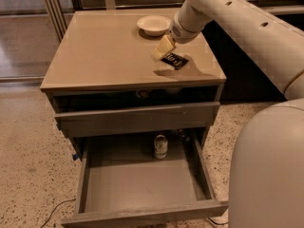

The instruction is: Place rxbar chocolate into middle drawer

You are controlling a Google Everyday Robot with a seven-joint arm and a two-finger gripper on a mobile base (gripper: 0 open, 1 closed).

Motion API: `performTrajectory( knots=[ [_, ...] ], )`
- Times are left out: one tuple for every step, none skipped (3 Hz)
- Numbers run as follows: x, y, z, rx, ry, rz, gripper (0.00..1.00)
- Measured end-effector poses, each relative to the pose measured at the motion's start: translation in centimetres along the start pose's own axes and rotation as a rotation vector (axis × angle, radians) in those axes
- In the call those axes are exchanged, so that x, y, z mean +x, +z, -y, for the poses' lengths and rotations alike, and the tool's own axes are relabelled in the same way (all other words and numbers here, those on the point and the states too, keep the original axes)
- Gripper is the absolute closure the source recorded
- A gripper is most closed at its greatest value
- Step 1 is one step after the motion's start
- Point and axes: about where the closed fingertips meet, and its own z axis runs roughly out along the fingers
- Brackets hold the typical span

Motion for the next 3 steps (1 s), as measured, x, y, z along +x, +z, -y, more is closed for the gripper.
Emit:
performTrajectory(
  knots=[
    [-0.5,0.9,-0.2,-0.002,-0.014,-0.003,0.14],
    [-0.8,2.3,-0.1,-0.007,-0.013,-0.014,0.21],
    [-0.7,3.5,0.4,-0.013,0.005,-0.022,0.20]
  ],
)
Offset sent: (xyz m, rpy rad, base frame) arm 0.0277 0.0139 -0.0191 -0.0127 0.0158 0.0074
